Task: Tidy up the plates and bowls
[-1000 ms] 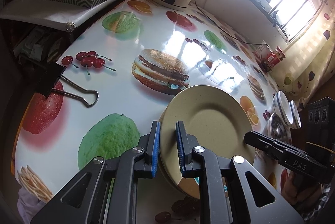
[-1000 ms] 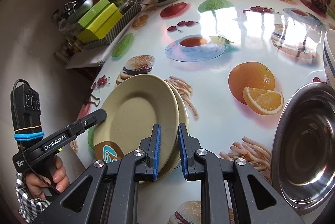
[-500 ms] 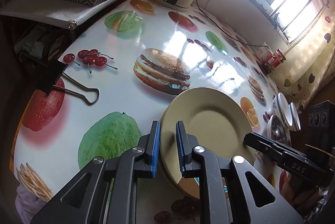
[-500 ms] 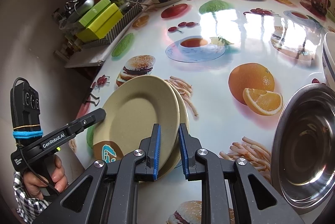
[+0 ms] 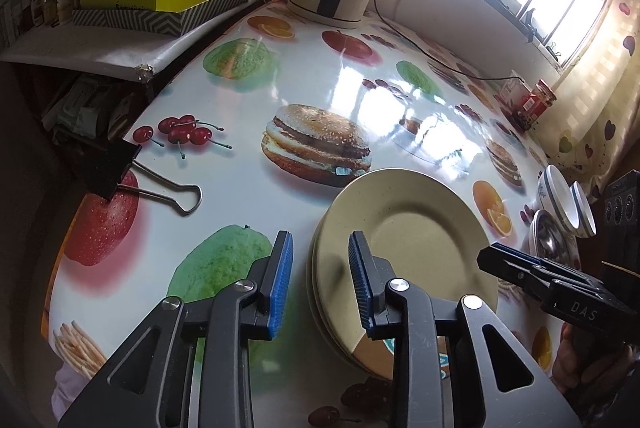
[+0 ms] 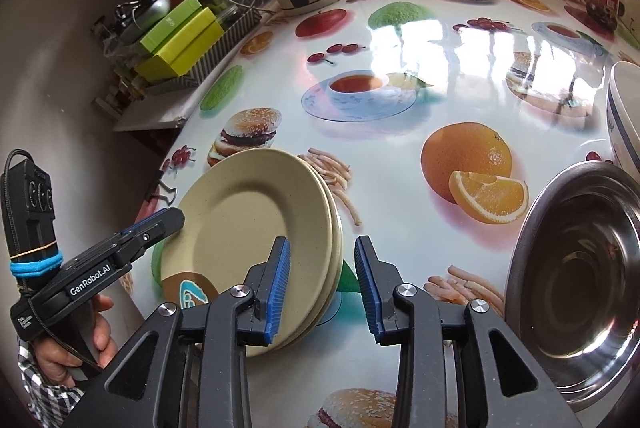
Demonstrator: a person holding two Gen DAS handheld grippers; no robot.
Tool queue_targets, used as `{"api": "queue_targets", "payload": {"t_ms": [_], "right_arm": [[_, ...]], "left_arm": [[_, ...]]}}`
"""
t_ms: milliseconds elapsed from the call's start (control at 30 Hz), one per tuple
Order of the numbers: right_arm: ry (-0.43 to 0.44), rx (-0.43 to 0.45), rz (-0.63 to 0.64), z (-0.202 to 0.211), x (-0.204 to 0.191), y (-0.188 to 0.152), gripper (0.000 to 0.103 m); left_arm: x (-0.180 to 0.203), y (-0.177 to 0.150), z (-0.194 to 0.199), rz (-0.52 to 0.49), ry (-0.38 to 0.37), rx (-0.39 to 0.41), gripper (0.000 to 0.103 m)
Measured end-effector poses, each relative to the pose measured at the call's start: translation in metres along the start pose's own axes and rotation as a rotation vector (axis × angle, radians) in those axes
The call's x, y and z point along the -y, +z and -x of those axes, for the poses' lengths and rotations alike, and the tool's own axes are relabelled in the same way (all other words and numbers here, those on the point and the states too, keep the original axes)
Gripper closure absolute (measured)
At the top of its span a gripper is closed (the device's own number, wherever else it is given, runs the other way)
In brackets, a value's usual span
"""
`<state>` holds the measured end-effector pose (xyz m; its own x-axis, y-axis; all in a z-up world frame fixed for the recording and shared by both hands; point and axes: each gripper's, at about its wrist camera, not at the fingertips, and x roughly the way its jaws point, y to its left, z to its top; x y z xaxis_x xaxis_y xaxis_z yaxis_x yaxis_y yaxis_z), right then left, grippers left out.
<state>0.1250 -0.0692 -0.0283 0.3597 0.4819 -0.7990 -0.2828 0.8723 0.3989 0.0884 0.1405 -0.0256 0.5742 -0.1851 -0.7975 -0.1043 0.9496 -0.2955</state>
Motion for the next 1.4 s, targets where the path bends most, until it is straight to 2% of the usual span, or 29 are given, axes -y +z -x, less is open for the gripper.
{"api": "queue_targets", "payload": {"t_ms": [67, 233, 1133, 1400], "right_arm": [[-0.006, -0.002, -0.008, -0.002, 0.002, -0.001, 0.064], [-0.002, -0.009, -0.022, -0.006, 0.005, -0.002, 0.062], [0.094, -0.06, -0.018, -0.022, 0.0, -0.002, 0.061], [0.1, -0.061, -0.02, -0.023, 0.001, 0.001, 0.062]], "left_arm": [[0.001, -0.001, -0.001, -0.008, 0.001, 0.002, 0.067], [0.004, -0.004, -0.002, -0.02, 0.008, 0.001, 0.064], [0.002, -0.004, -0.013, 0.013, -0.027, -0.036, 0.064], [-0.003, -0.007, -0.016, 0.054, -0.073, -0.05, 0.064]]}}
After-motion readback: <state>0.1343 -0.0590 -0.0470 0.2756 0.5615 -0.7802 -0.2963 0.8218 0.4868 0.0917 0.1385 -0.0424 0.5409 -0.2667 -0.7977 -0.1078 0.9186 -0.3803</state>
